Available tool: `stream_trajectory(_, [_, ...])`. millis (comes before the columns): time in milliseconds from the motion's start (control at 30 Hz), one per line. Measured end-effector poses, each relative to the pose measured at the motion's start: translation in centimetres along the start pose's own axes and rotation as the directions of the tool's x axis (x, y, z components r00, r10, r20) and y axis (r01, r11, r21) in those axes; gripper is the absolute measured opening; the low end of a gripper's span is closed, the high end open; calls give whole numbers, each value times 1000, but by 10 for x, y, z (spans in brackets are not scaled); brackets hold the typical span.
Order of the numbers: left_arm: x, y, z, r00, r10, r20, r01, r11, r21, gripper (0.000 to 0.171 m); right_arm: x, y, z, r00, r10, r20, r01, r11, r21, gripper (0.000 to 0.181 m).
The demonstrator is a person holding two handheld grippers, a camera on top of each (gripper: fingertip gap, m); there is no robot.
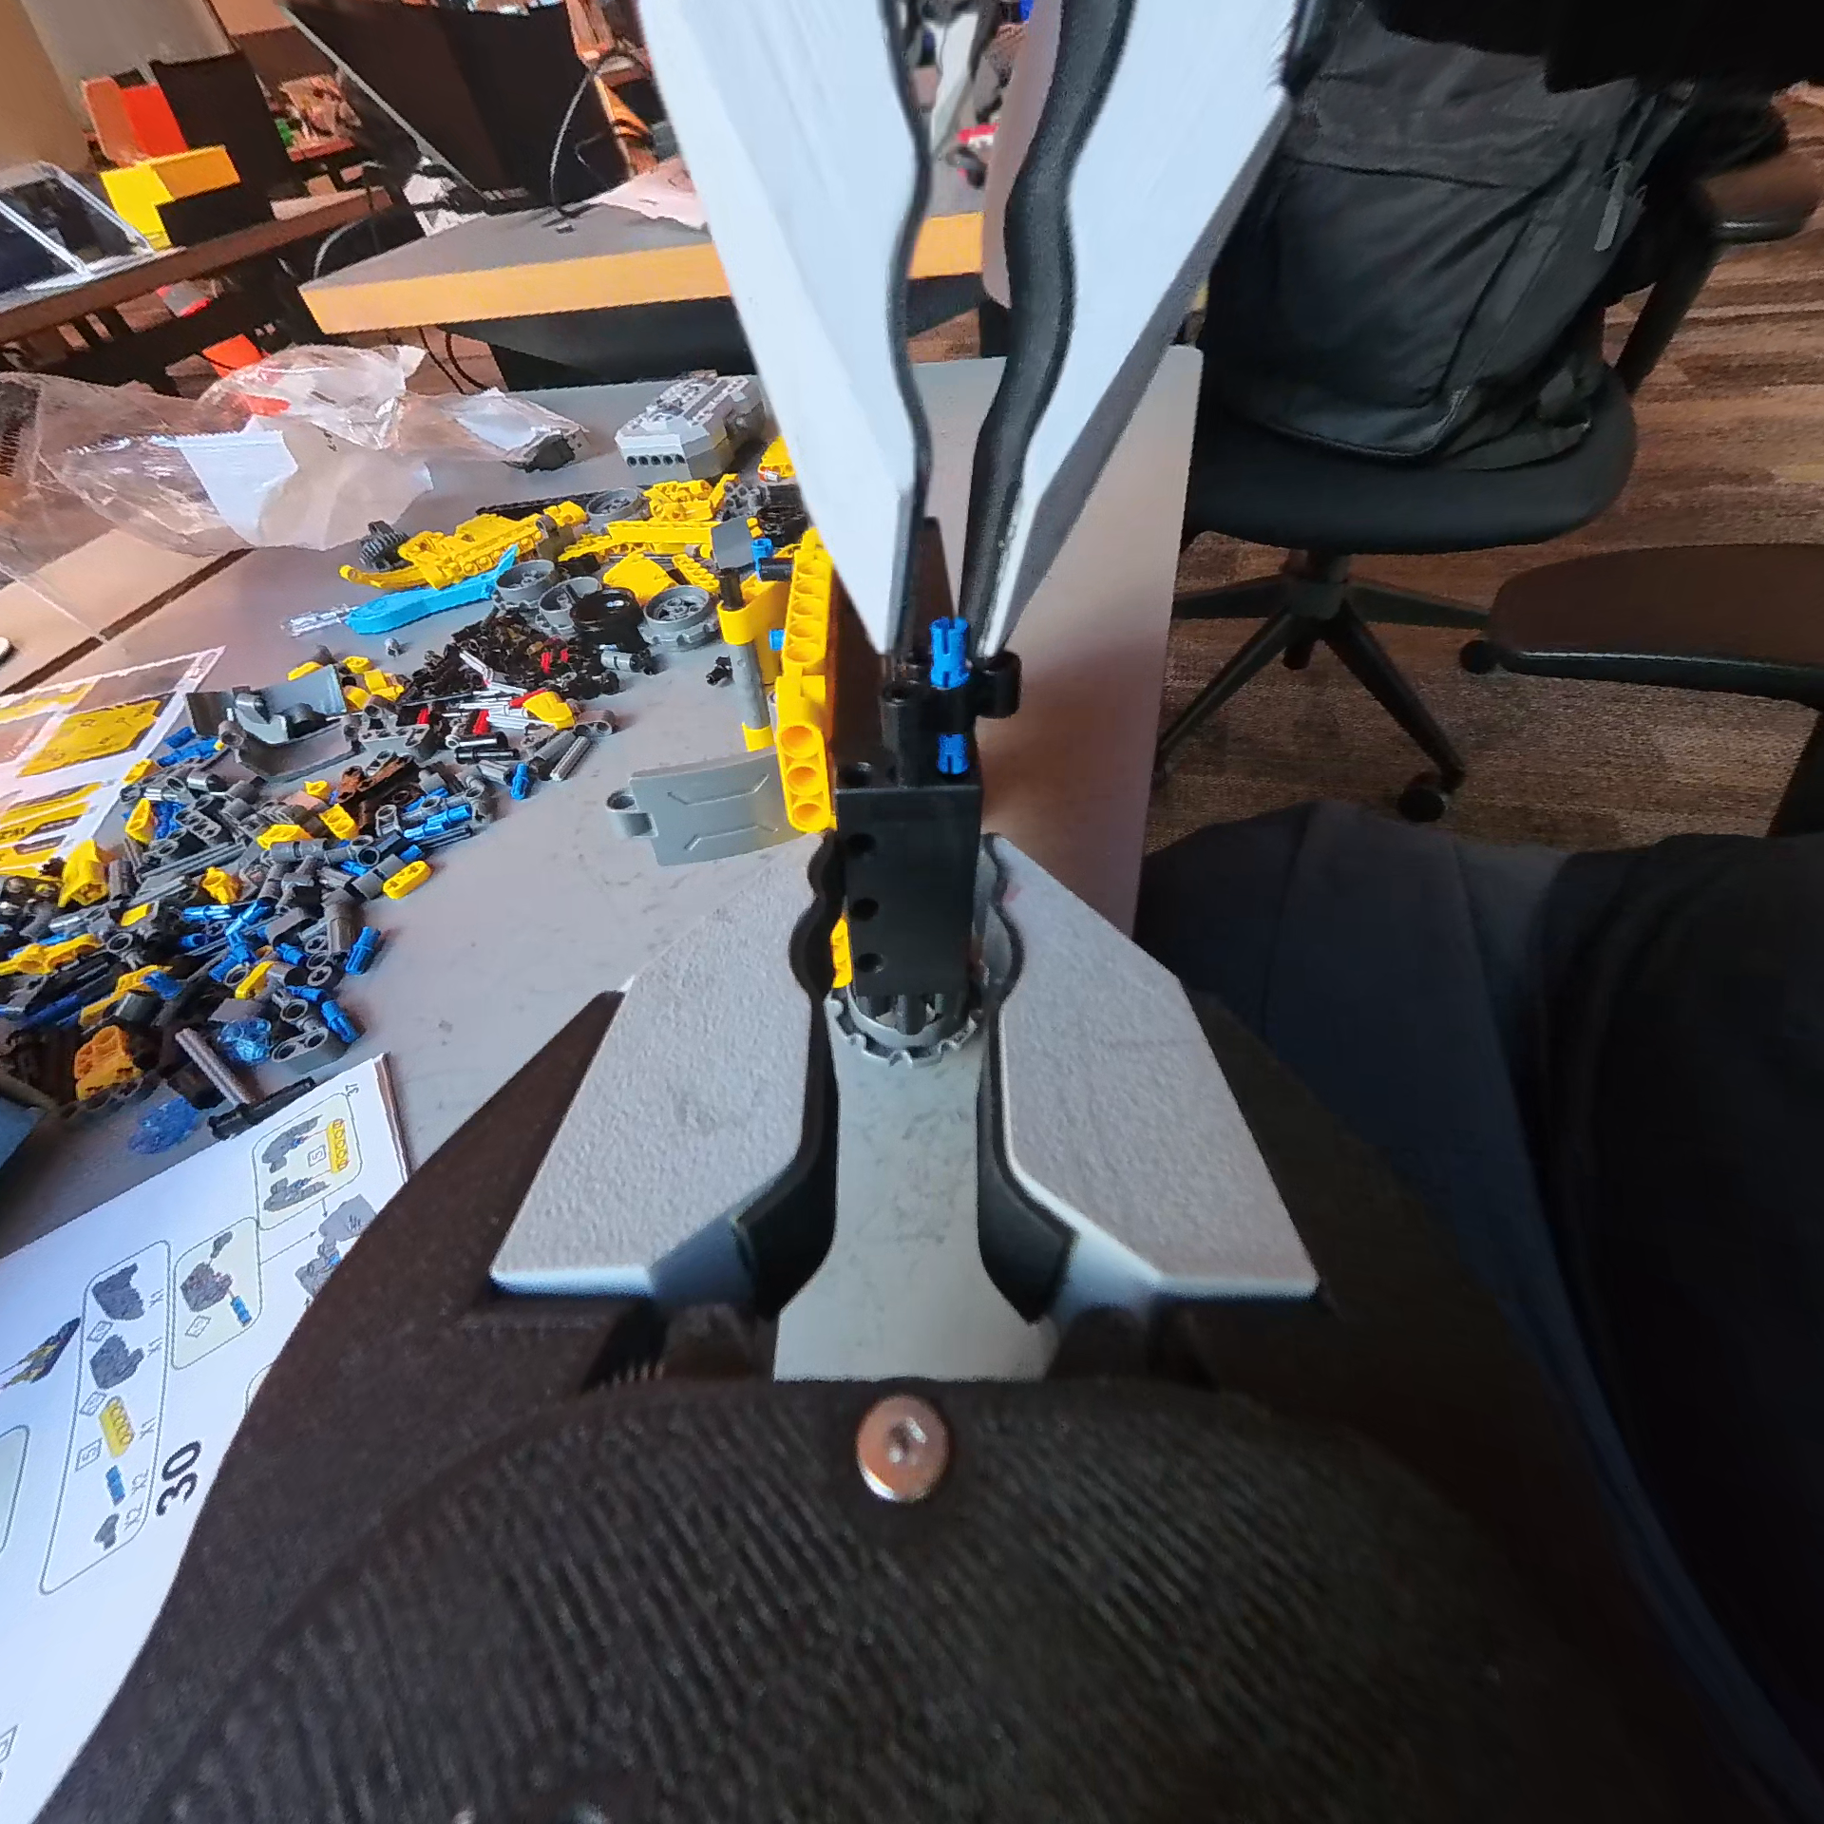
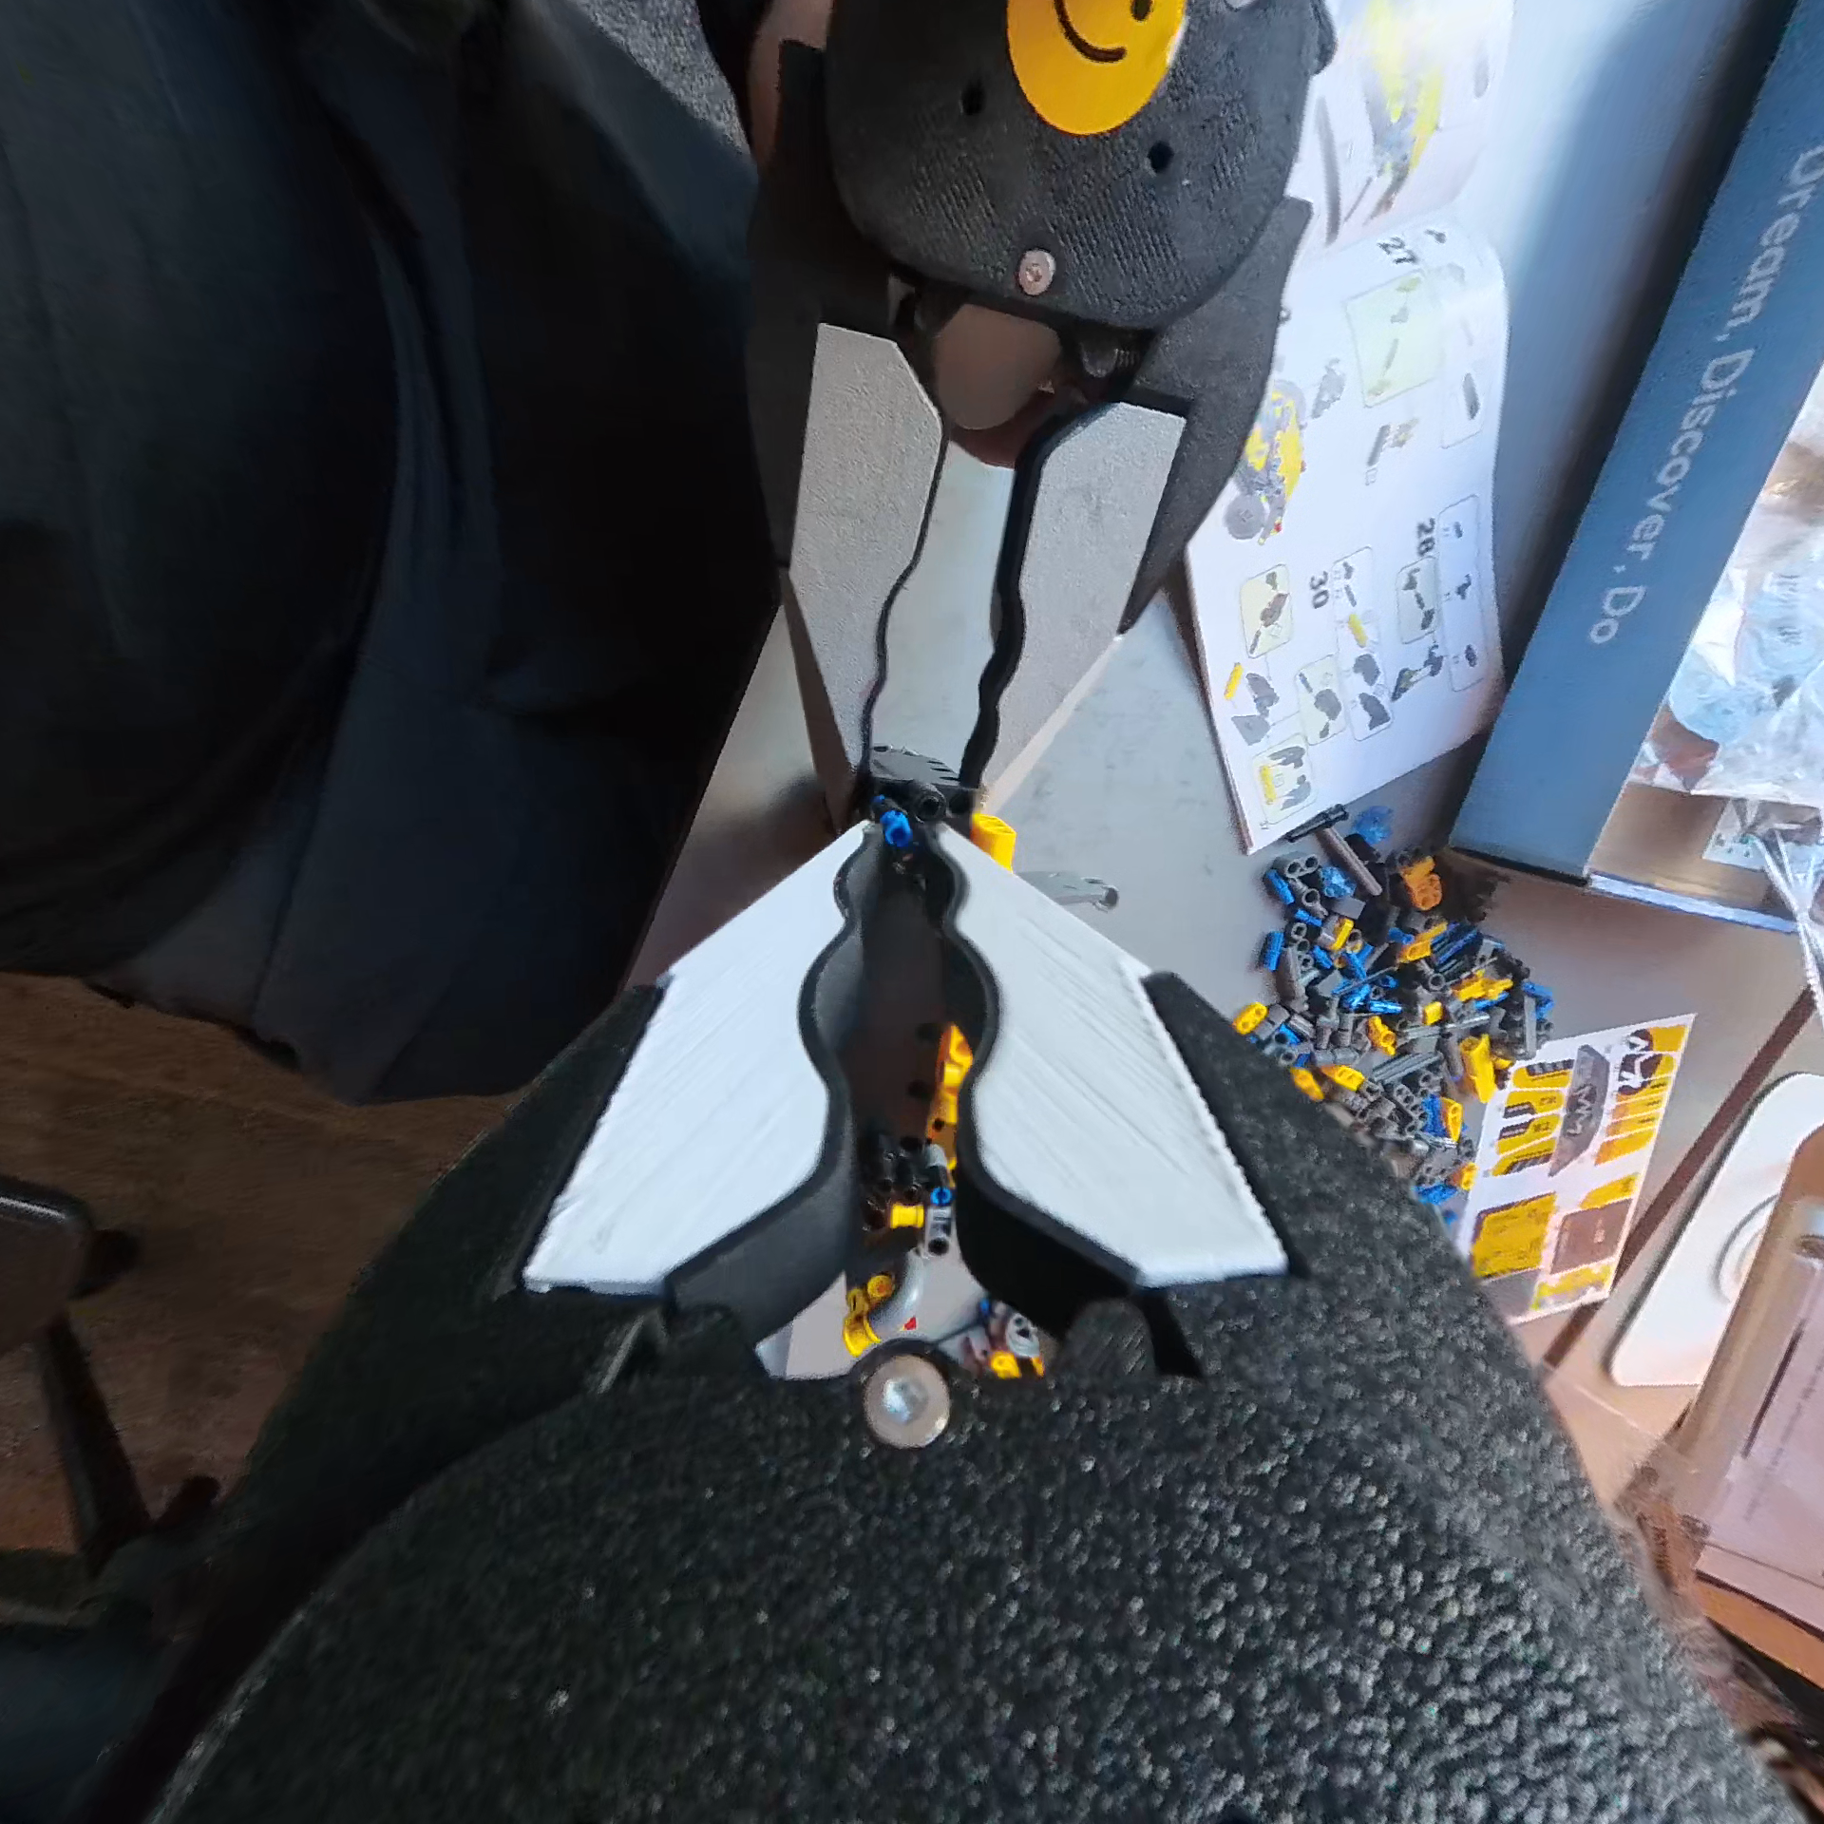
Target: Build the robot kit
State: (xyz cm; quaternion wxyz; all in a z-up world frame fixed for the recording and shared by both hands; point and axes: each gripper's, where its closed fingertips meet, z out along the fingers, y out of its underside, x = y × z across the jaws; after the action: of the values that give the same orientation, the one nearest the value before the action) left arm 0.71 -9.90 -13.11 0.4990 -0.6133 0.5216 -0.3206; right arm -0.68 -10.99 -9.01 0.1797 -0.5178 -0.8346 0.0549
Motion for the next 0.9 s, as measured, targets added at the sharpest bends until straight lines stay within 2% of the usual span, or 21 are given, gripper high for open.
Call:
stream_trajectory(200, [0, 1, 1, 1000, 7, 4, -7, 1000, -9, 23, 1, -2, 3, 1000, 7, 5, -7, 1000, 8, 6])
stream_trajectory(367, [-3, 0, 0, 1000, -1, 21, 1, 1000, 1, 23, 6, 0, 2, 996, 87, 22, -87, 996, -29, 5])
stream_trajectory(600, [0, 4, 3, 997, 55, 50, -53, 998, -39, 23, 1, 2, 7, 986, 161, 52, -153, 979, -135, 5])
stream_trajectory(900, [-4, 7, 3, 998, 25, 66, -21, 998, -56, 23, 3, 2, 10, 960, 274, 52, -252, 934, -254, 4])
